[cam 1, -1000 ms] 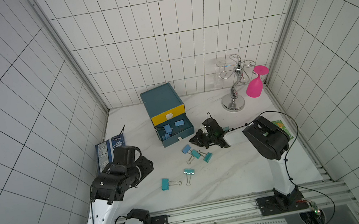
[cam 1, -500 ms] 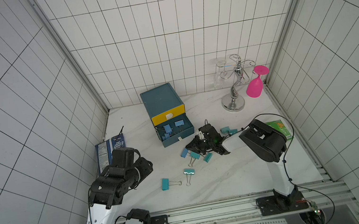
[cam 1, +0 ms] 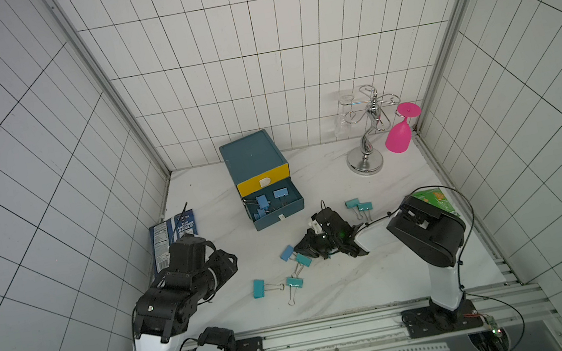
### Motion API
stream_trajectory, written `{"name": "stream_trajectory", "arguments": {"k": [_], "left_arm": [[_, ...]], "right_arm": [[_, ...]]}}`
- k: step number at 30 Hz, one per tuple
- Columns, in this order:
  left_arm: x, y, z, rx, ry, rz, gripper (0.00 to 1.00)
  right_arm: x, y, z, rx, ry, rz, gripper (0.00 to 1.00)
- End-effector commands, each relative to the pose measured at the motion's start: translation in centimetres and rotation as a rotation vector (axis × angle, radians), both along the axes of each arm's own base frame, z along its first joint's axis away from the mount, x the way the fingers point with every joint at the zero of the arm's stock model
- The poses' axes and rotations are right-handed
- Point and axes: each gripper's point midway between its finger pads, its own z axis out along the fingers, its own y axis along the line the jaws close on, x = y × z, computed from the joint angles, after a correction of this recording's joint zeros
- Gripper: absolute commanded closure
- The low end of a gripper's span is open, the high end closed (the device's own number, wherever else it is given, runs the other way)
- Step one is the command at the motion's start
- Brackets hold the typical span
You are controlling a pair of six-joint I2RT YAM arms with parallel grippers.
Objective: Put the binder clips in the drawer according to color
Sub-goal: Move the binder clip to the center of the board, then pick up the binder clip at the center of the board.
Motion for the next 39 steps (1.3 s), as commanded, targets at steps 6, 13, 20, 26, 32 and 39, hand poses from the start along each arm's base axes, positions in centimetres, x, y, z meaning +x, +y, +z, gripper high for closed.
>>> {"name": "stream_trajectory", "arguments": {"k": [6,13,20,26,32,39], "left_arm": [[-0.3,-0.1,0.0,-0.029,-0.002,0.013,0.53],[-0.6,0.0,0.1,-0.042,-0.013,0.026,0.53],[-0.6,0.1,0.5,-0.05,-0.031,0.04,0.53],[-1.0,0.5,0.9,-0.047,-0.041,0.054,0.52],[-1.7,1.0,1.2,-0.036,-0.043,0.07,0.51],[-2.7,1.9,1.5,-0.02,-0.054,0.102,0.51]], "right_arm": [[-2.9,-2.1,0.8,-0.207,-0.08,0.158,0.86],[-5.8,-2.9,0.2,-0.312,-0.095,0.272,0.85],[-6.3,-4.4,1.3,-0.443,-0.213,0.361,0.75],[-5.2,-4.5,3.6,-0.522,-0.382,0.453,0.54],[-4.2,-3.1,5.5,-0.556,-0.546,0.565,0.36],[-3.6,-0.9,6.0,-0.61,-0.681,0.692,0.28]]}}
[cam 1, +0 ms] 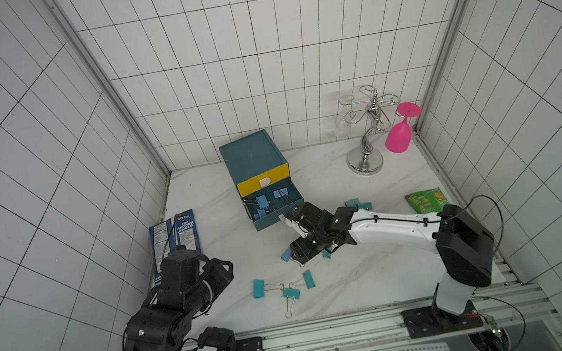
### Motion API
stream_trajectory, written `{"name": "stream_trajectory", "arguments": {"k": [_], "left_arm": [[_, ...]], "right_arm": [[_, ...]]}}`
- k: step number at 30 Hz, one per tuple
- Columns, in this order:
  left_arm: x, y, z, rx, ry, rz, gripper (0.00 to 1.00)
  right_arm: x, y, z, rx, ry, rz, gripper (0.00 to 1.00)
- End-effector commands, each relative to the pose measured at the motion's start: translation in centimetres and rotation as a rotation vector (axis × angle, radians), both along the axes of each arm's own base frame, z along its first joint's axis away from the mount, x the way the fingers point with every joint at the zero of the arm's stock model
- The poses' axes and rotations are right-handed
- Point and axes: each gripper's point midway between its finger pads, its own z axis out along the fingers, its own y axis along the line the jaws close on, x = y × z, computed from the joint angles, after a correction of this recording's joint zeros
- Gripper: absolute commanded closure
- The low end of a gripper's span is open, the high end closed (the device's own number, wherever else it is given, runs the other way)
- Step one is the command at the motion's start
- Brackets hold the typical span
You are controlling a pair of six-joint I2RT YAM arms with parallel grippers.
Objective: Put the binder clips in the drawer according to color
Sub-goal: Pick up the binder clip at the center of the board.
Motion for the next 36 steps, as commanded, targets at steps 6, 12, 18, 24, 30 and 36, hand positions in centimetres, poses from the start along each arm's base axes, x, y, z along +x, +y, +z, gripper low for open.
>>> {"name": "stream_trajectory", "arguments": {"k": [6,12,18,24,30,36], "left_arm": [[-1.2,1.3,0.7,0.026,-0.014,0.047,0.5],[-2.0,1.7,0.8,0.039,-0.003,0.057,0.5],[-2.6,2.1,0.9,0.05,0.003,0.065,0.5],[-3.2,2.3,0.9,0.055,0.013,0.066,0.5],[-3.4,2.4,1.0,0.063,0.02,0.063,0.5],[-3.5,2.5,1.1,0.07,0.026,0.059,0.5]], "right_arm": [[0.3,1.1,-1.4,-0.143,-0.126,0.16,0.25],[0.7,2.0,-2.4,-0.178,-0.152,0.193,0.22],[0.9,2.7,-3.3,-0.2,-0.166,0.211,0.22],[1.0,3.6,-4.0,-0.21,-0.183,0.241,0.25],[1.4,4.2,-4.6,-0.223,-0.194,0.25,0.26],[2.2,4.3,-5.4,-0.252,-0.219,0.233,0.28]]}}
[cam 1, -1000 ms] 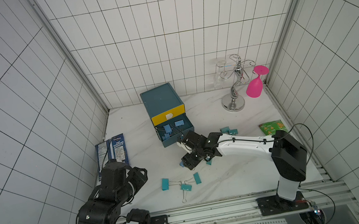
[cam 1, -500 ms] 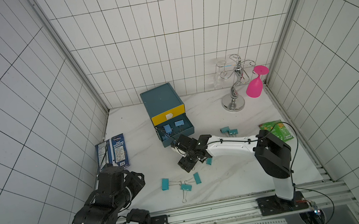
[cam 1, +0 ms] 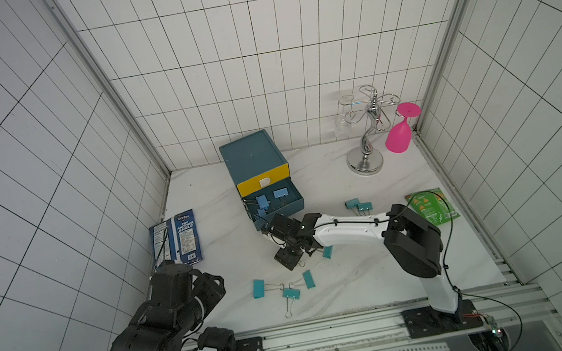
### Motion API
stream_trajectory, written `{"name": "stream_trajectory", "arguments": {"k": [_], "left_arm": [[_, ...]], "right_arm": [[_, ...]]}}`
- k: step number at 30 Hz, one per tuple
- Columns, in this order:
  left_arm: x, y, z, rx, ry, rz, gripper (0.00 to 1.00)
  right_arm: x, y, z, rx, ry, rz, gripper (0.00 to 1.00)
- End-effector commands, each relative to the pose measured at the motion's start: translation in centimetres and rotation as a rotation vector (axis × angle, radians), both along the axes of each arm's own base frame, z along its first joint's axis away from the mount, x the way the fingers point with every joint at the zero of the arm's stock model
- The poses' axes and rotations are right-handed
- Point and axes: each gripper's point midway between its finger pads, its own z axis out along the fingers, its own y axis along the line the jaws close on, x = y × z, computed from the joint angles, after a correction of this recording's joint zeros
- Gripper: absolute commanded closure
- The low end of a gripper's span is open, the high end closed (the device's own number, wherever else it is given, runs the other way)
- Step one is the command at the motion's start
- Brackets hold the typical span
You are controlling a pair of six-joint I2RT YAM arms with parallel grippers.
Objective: Put the binder clips in the drawer according to color
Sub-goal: Pick up the binder clip at the center of the board.
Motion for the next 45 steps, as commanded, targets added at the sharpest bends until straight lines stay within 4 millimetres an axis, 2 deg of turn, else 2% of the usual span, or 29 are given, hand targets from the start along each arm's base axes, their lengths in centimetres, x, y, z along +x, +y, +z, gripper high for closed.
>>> {"name": "stream_trajectory", "arguments": {"k": [1,12,23,28,31,37,45], "left_arm": [[0.0,0.4,0.8,0.015,-0.027,0.006,0.5],[-0.3,0.5,0.9,0.021,-0.021,0.007,0.5],[-0.3,0.5,0.9,0.023,-0.02,0.005,0.5],[-0.3,0.5,1.0,0.025,-0.023,0.001,0.5],[0.0,0.4,1.1,0.023,-0.029,-0.001,0.5],[0.7,0.1,1.5,0.007,-0.053,0.0,0.5],[2.7,-0.9,1.6,-0.017,-0.078,-0.018,0.5]], "right_arm": [[0.6,0.1,-0.2,-0.029,-0.042,-0.007,0.28],[0.9,0.9,-1.1,-0.031,-0.038,-0.003,0.28],[0.5,1.0,-2.2,-0.038,-0.005,-0.009,0.39],[0.5,0.9,-1.7,-0.023,-0.009,-0.023,0.46],[0.5,0.9,-0.7,-0.001,-0.018,-0.034,0.48],[0.5,0.3,2.8,0.062,-0.055,-0.065,0.48],[0.6,-0.9,8.8,0.169,-0.112,-0.119,0.48]]}}
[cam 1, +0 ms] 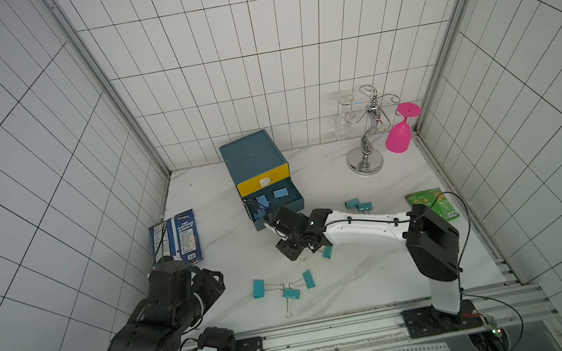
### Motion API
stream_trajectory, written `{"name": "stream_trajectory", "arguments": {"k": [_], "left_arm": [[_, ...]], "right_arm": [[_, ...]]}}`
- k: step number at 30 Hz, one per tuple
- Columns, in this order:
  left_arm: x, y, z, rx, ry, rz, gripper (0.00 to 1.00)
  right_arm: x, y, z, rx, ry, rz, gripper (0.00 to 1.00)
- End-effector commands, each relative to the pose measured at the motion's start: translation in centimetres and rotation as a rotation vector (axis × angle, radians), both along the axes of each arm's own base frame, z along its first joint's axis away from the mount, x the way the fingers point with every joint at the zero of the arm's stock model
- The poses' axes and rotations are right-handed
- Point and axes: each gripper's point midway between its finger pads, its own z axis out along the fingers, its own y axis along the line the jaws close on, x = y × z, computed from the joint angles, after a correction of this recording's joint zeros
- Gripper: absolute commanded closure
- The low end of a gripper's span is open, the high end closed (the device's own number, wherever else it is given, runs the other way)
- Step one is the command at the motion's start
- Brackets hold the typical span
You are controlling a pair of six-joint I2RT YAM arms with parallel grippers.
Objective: Put the binder clips in the drawer according to color
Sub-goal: Pick up the binder clip at the center of the board, then place the binder clip in the drawer.
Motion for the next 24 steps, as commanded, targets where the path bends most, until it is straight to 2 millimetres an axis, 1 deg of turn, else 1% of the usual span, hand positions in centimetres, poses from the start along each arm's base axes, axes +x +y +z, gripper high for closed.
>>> {"name": "stream_trajectory", "arguments": {"k": [1,5,7,11,15,19,23,24], "left_arm": [[1.8,-0.7,0.5,-0.015,-0.045,-0.017,0.5],[3.4,-1.5,0.6,-0.029,-0.061,-0.035,0.5],[4.2,-1.9,0.7,-0.037,-0.069,-0.044,0.5],[6.0,-2.7,1.0,-0.054,-0.09,-0.061,0.5],[7.6,-3.5,1.1,-0.068,-0.103,-0.078,0.5],[9.1,-4.3,1.1,-0.081,-0.11,-0.1,0.5],[10.3,-5.0,1.0,-0.086,-0.109,-0.125,0.5],[10.5,-5.1,1.0,-0.085,-0.108,-0.13,0.5]], "right_arm": [[-0.2,-0.7,3.2,0.052,-0.04,-0.036,0.48],[0.2,-1.7,6.9,0.109,-0.088,-0.072,0.48],[0.8,-2.4,8.4,0.134,-0.105,-0.102,0.48],[2.8,-3.8,11.3,0.201,-0.113,-0.185,0.48],[5.2,-4.3,14.1,0.296,-0.082,-0.263,0.48],[7.5,-3.5,16.5,0.385,-0.049,-0.3,0.47],[9.0,-1.3,18.1,0.438,-0.037,-0.282,0.47],[9.3,-0.6,18.0,0.439,-0.034,-0.274,0.47]]}}
